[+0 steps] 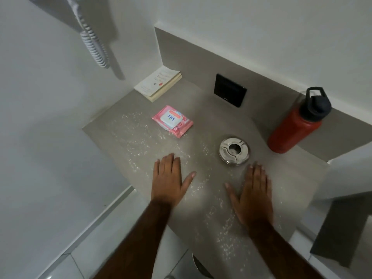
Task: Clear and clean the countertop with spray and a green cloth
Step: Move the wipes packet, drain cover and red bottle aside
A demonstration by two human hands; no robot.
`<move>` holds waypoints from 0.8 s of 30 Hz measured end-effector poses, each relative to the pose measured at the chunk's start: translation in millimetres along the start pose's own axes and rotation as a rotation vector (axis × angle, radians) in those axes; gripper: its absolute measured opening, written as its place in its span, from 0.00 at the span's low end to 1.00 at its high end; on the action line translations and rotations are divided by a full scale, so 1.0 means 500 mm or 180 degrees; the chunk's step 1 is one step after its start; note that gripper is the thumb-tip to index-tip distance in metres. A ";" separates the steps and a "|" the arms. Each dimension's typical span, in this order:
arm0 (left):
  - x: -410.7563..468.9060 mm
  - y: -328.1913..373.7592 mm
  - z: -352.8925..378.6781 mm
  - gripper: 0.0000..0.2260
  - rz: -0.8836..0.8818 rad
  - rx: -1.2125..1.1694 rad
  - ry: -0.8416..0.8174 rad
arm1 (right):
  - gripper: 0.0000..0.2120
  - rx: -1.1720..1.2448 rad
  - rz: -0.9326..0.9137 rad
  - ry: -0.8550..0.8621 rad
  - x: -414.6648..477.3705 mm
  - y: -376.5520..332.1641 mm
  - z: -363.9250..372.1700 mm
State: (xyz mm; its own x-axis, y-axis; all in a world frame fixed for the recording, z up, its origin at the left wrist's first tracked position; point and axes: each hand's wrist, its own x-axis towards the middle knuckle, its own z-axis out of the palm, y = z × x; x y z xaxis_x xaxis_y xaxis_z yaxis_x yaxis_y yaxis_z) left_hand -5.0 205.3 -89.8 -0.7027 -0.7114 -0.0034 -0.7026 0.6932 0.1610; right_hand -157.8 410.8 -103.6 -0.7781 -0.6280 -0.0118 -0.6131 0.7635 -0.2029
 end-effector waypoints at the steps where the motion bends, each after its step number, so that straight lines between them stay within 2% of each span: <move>1: 0.030 -0.002 -0.017 0.38 -0.0078 -0.0185 0.0164 | 0.46 -0.0008 0.0005 -0.0030 0.002 0.001 0.000; 4: 0.154 -0.026 -0.064 0.47 -0.0503 -0.0692 0.0335 | 0.46 -0.0086 0.0047 -0.0089 0.003 0.004 0.004; 8: 0.321 -0.057 -0.086 0.59 -0.0780 -0.0598 -0.0161 | 0.46 -0.0154 0.0100 -0.0082 0.001 -0.002 0.004; 10: 0.368 -0.070 -0.079 0.60 -0.0802 -0.0542 -0.0546 | 0.45 -0.0154 0.0133 -0.0082 0.002 -0.005 0.000; 12: 0.390 -0.073 -0.069 0.60 -0.0750 -0.0419 -0.0700 | 0.45 -0.0131 0.0176 -0.0042 0.004 -0.009 -0.005; 16: 0.408 -0.069 -0.080 0.56 -0.0530 -0.0471 -0.0520 | 0.44 -0.0078 0.0166 -0.0015 0.008 -0.013 -0.010; 18: 0.444 -0.071 -0.110 0.55 -0.0494 -0.0636 -0.0228 | 0.44 -0.0065 0.0160 0.0044 0.008 -0.014 -0.009; 21: 0.546 -0.086 -0.159 0.52 -0.0464 -0.0783 0.0295 | 0.44 -0.0091 0.0144 0.0074 0.009 -0.009 -0.006; 24: 0.668 -0.112 -0.182 0.50 -0.0488 -0.0881 0.0411 | 0.45 -0.0106 0.0110 0.0123 0.009 -0.002 0.002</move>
State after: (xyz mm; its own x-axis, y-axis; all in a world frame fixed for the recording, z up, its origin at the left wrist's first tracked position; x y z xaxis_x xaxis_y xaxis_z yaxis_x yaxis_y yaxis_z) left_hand -190.2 -81.6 -10.2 -0.5588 -0.8260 0.0739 -0.7295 0.5319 0.4300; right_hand -160.8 407.2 -104.5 -0.8032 -0.5953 0.0197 -0.5894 0.7897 -0.1703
